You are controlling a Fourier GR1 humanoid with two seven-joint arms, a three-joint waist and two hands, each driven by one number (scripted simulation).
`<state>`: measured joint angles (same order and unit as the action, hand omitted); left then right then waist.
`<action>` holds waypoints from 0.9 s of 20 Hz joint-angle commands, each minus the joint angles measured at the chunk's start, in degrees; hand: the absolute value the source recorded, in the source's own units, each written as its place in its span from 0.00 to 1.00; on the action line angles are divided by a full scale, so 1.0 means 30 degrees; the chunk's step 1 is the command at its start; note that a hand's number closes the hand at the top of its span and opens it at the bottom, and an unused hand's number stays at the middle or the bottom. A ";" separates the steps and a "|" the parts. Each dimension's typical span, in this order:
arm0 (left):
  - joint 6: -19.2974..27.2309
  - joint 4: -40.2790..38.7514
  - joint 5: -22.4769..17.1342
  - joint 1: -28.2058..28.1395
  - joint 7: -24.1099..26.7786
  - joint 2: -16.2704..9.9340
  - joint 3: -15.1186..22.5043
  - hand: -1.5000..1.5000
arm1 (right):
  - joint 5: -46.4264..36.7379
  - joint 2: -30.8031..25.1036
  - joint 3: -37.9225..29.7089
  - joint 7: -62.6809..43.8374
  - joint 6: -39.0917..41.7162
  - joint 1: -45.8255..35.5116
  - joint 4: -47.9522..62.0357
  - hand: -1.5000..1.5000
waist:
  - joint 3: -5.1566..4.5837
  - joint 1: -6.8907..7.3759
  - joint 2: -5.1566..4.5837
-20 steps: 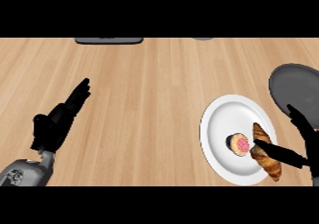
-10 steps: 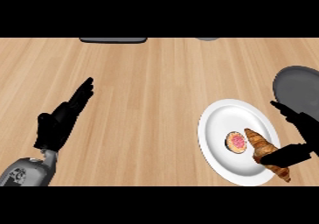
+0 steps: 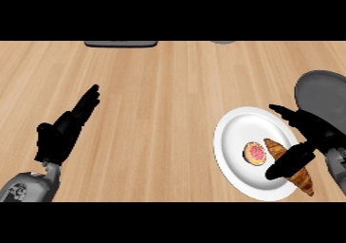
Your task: Pick the cupcake from the plate and place it in the pan
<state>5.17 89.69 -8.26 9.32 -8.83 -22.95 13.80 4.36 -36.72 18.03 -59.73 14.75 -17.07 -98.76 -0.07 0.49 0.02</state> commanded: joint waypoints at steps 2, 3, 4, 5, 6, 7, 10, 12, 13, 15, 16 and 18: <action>-0.0155 0.0345 0.0200 0.0184 -0.0734 0.0318 -0.0346 0.50 | -0.1387 0.0865 0.1190 -0.2703 0.0157 0.0116 -0.0077 0.00 | 0.0017 -0.0100 0.0011; 0.0128 0.0539 0.0743 -0.0244 -0.0298 0.0286 -0.0297 0.50 | -0.0123 0.0276 0.0322 -0.3727 0.1278 -0.1051 -0.0259 0.00 | 0.0011 -0.0053 0.0017; 0.0017 -0.0593 0.0661 0.0625 -0.0163 0.1036 -0.0160 0.50 | -0.1079 0.0523 0.1161 -0.2838 0.0531 0.0555 -0.0745 0.00 | 0.0013 -0.0247 0.0004; -0.1408 -0.0337 -0.0453 -0.0069 0.0319 -0.0332 -0.1294 0.50 | -0.1313 0.0865 0.1507 -0.4305 0.0068 -0.0110 -0.1416 0.00 | 0.0002 -0.0136 0.0024; -0.0380 -0.0227 0.0798 -0.0054 0.0282 0.0704 -0.0272 0.50 | -0.1594 0.1006 0.1246 -0.2758 0.0595 -0.0692 0.0950 0.00 | 0.0016 -0.0040 -0.0022; -0.0873 -0.0846 0.0009 0.1338 -0.0745 0.0244 -0.1209 0.50 | -0.0754 0.0292 0.1231 -0.4312 0.0752 0.0286 -0.1508 0.00 | 0.0007 -0.0317 0.0022; -0.0120 -0.0671 0.1233 -0.0063 0.0196 0.1498 -0.0113 0.50 | -0.2016 0.1074 0.1827 -0.2991 0.0327 0.0436 -0.0155 0.00 | 0.0015 -0.0183 -0.0004; -0.1140 -0.0997 0.0646 0.1097 -0.0259 0.0530 -0.1402 0.50 | -0.2105 0.1009 0.1426 -0.3147 0.0711 -0.0012 0.0243 0.00 | 0.0014 -0.0175 -0.0016; -0.0778 0.0458 0.0506 -0.0108 -0.0650 0.0830 -0.1191 0.50 | -0.2734 0.1364 0.1937 -0.2747 0.0475 0.0261 0.0640 0.00 | 0.0019 -0.0062 0.0005; -0.0956 0.0913 0.0818 0.0216 -0.1342 0.0528 -0.1447 0.50 | -0.2900 0.1049 0.1161 -0.2299 0.0342 0.0882 0.0479 0.00 | 0.0024 -0.0122 0.0015; -0.1317 0.0330 0.0596 0.0692 -0.1471 0.0621 -0.1739 0.50 | -0.3256 0.1298 0.1230 -0.1959 0.0348 0.0967 0.0761 0.00 | 0.0023 -0.0150 0.0000; -0.1831 -0.0101 0.0674 0.0512 -0.0910 0.0687 -0.2029 0.50 | -0.3819 0.2110 0.1214 -0.1478 0.0496 0.0423 0.1827 0.00 | 0.0021 -0.0112 -0.0017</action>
<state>2.08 90.66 -5.76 9.85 -11.28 -20.68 9.74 -4.53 -33.05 21.87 -60.16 14.38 -14.26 -96.21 -0.01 0.10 0.03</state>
